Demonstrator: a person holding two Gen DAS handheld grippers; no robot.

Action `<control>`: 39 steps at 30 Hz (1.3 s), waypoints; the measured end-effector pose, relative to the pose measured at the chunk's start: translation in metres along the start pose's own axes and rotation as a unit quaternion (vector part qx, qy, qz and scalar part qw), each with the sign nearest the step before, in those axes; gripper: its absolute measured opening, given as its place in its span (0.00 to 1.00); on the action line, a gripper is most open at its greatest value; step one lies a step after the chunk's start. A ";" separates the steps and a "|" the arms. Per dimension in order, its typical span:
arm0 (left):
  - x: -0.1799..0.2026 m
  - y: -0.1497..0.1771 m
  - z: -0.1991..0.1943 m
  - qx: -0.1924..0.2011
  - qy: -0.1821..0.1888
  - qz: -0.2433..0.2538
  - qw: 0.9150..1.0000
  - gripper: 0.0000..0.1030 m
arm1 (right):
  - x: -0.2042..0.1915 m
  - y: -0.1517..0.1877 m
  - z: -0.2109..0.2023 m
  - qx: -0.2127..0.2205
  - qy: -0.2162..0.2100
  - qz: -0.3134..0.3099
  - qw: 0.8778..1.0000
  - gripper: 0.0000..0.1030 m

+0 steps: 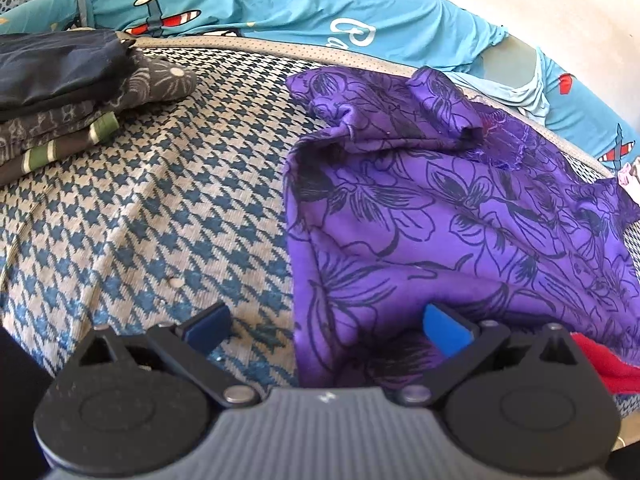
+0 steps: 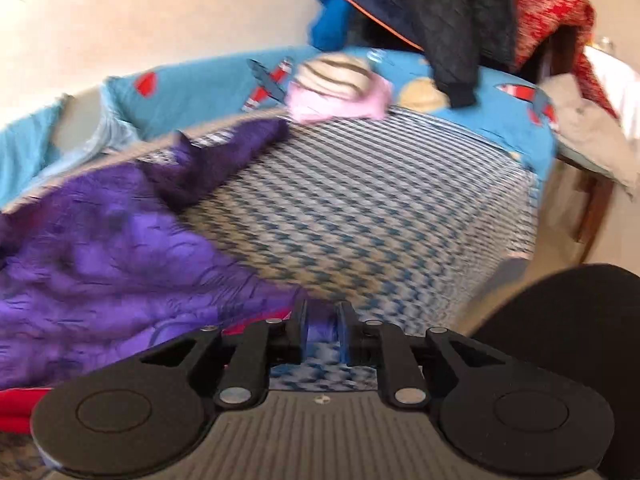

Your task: Fold clothes

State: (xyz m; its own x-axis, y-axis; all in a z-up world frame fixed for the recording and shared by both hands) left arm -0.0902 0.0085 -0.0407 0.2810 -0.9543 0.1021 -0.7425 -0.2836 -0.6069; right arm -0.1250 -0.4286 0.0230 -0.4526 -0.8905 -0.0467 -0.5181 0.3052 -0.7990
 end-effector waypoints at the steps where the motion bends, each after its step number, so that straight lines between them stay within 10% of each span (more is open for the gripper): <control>1: -0.001 0.000 -0.001 -0.001 0.001 -0.002 1.000 1.00 | 0.000 -0.002 -0.003 0.007 -0.002 0.005 1.000 0.15; 4: -0.001 0.002 -0.003 -0.003 0.006 -0.003 1.000 1.00 | 0.007 -0.006 -0.012 0.032 0.000 0.017 0.999 0.18; 16: 0.000 0.016 -0.013 -0.009 0.013 0.026 1.000 1.00 | -0.050 0.015 -0.016 -0.016 -0.222 -0.001 0.975 0.23; 27: -0.011 0.017 -0.003 -0.002 -0.074 0.047 0.996 1.00 | -0.127 0.076 -0.037 -0.102 -0.392 -0.130 0.905 0.23; 39: -0.022 0.002 0.005 0.029 -0.129 0.039 0.990 1.00 | -0.156 0.093 -0.035 -0.075 -0.369 -0.209 0.903 0.23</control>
State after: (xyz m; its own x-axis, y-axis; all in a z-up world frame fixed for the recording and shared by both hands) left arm -0.0949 0.0290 -0.0476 0.3755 -0.9151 -0.1469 -0.7338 -0.1967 -0.6503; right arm -0.1282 -0.2498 -0.0225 0.3827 -0.9042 -0.1896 -0.6485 -0.1168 -0.7522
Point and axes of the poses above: each gripper's, at about its wrist camera, not at the fingertips, and z roughly the way its jaws point, x to its right, y to its underside, the point moved 7 cm from there along z, roughly the way its jaws point, and after that the axes turned 7 degrees about -y, right-handed, at the moved point
